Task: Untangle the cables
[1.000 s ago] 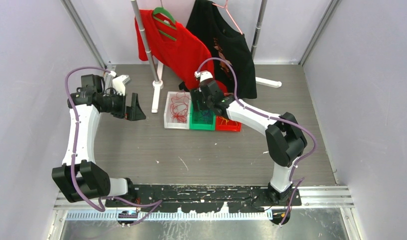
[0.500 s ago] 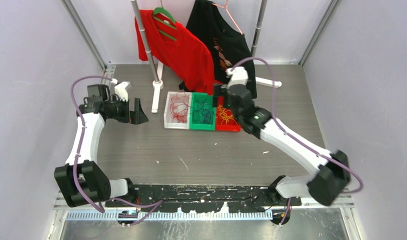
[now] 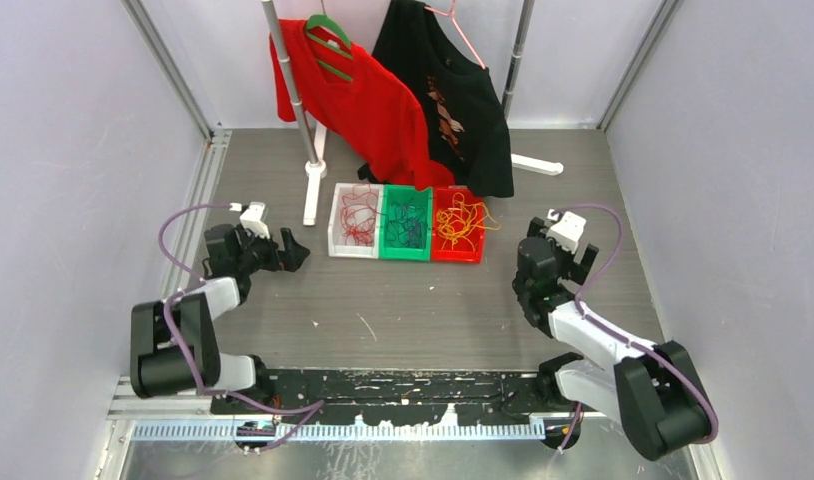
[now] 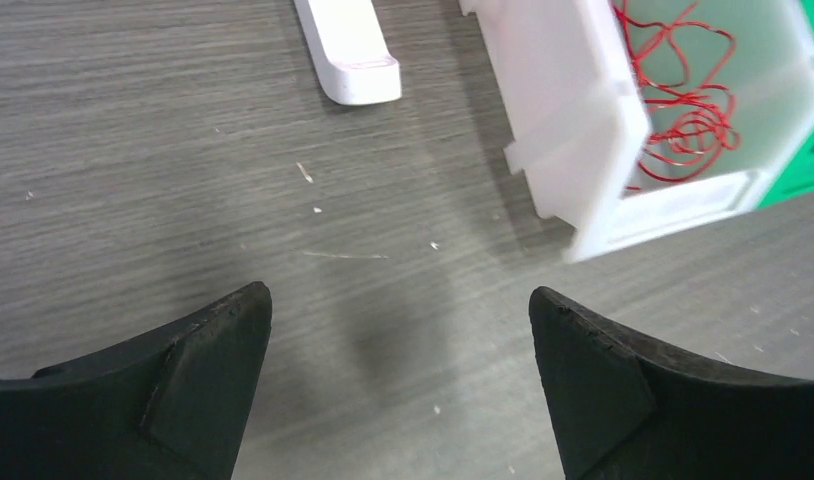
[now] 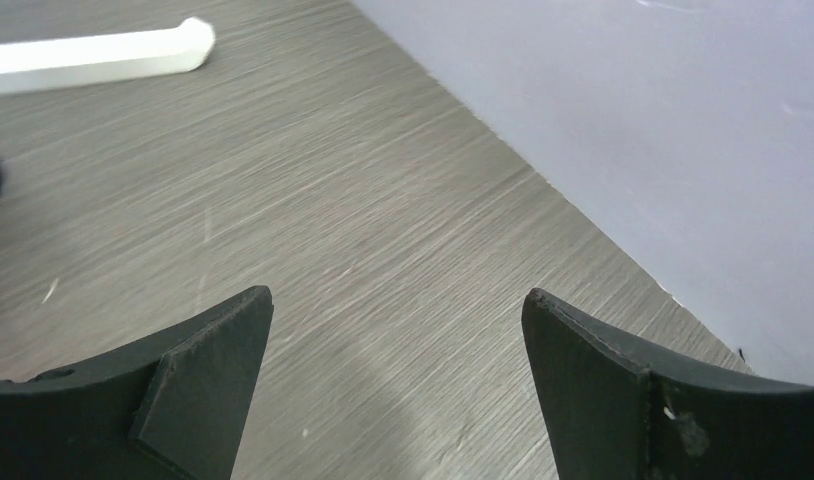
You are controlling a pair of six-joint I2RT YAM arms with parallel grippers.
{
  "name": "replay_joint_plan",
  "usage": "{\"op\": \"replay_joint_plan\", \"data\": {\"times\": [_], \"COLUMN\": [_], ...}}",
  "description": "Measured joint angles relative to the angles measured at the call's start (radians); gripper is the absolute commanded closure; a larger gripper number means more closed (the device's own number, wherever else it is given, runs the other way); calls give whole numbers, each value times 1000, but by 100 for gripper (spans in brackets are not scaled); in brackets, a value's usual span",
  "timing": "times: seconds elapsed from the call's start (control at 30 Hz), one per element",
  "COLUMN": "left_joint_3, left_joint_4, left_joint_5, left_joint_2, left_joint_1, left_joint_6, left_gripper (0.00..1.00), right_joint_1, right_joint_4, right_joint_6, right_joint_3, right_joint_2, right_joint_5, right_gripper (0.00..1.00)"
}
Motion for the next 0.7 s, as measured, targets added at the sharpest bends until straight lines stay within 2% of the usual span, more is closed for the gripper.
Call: {"op": "replay_joint_plan", "data": {"times": [0.1,0.27,0.43,0.6,0.7], "left_joint_3": [-59,-121,-163,-216,-172], "left_joint_4": [239,510,652,795,702], "left_joint_5": [-11,-29,-66,-162,-219], "left_joint_2": [103,209,211,261,267], "left_joint_1": [0,0,-17,-83,-119], "left_joint_6": [-41,-75,-82,-68,-54], "left_gripper": [0,0,0,1,1], "right_joint_1": [-83,-198,-273,-284,-288], "right_joint_4": [108,270,405,557,554], "right_joint_6": [31,87,109,56,45], "right_joint_3": [-17,-21,-29,-44,-42], "right_joint_2": [65,237,394,502,532], "right_joint_5": [4,-64,-211,-419,-493], "right_gripper": [0,0,0,0,0]}}
